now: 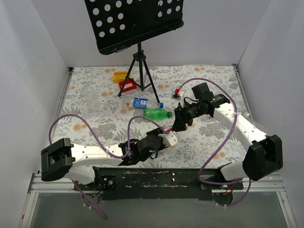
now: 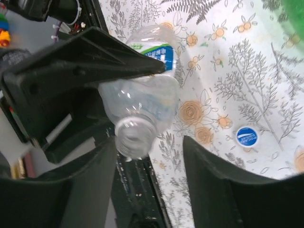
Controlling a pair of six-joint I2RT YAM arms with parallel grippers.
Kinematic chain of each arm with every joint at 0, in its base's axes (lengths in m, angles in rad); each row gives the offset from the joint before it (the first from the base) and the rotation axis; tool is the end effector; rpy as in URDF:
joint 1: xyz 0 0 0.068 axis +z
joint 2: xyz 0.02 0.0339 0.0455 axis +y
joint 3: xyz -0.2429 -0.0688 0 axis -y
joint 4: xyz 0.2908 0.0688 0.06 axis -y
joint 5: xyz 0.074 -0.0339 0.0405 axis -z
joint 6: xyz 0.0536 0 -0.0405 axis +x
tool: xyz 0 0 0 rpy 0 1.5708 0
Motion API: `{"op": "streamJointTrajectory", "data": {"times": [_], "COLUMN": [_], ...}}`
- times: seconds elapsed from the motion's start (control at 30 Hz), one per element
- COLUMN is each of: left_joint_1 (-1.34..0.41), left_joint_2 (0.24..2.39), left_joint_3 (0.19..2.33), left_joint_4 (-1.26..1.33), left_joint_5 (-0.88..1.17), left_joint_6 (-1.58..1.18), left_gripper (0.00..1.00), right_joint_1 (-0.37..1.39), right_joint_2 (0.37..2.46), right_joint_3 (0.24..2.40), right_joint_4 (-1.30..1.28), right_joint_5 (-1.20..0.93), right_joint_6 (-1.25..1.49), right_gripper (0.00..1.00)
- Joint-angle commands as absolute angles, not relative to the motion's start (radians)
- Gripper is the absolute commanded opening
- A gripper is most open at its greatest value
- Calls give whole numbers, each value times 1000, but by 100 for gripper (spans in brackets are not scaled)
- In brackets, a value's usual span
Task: Unscrew the bottle caps
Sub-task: Place the plastic bottle at the center of the board.
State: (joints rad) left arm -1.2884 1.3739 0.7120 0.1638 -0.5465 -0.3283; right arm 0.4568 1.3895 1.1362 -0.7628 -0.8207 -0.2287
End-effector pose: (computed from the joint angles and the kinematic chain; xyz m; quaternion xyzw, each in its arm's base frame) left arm 0.1226 -0.3226 0.1631 0.2599 0.7978 -0.1956 0.5076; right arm 0.2797 0.1812 0.2437 -0.3993 0.7939 0.4098 0.2058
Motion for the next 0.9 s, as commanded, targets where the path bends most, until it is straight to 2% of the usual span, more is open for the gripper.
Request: {"op": "streamJointTrajectory", "data": {"times": [0.0, 0.03, 0.17, 0.37, 0.6, 0.87], "left_joint_1": [-1281, -1278, -1261, -1221, -1143, -1098], "left_joint_2": [1229, 1203, 1094, 930, 723, 571], "left_joint_3": [648, 628, 580, 525, 463, 405], "left_joint_4": [152, 153, 141, 103, 83, 109], "left_joint_5": [-509, -509, -503, -500, -508, -600], "left_joint_6": [-391, -399, -432, -506, -613, -687], "left_gripper": [26, 26, 26, 25, 24, 24], "right_joint_1": [425, 417, 373, 270, 196, 132], "right_joint_2": [1355, 1350, 1356, 1348, 1338, 1394], "right_joint_3": [1210, 1218, 1255, 1258, 1160, 1127], "right_joint_4": [-776, -785, -868, -916, -827, -836], "right_joint_5": [-931, -945, -1026, -1072, -1051, -1109], "right_joint_6": [-305, -319, -438, -529, -549, -633], "right_gripper": [70, 76, 86, 89, 90, 91]}}
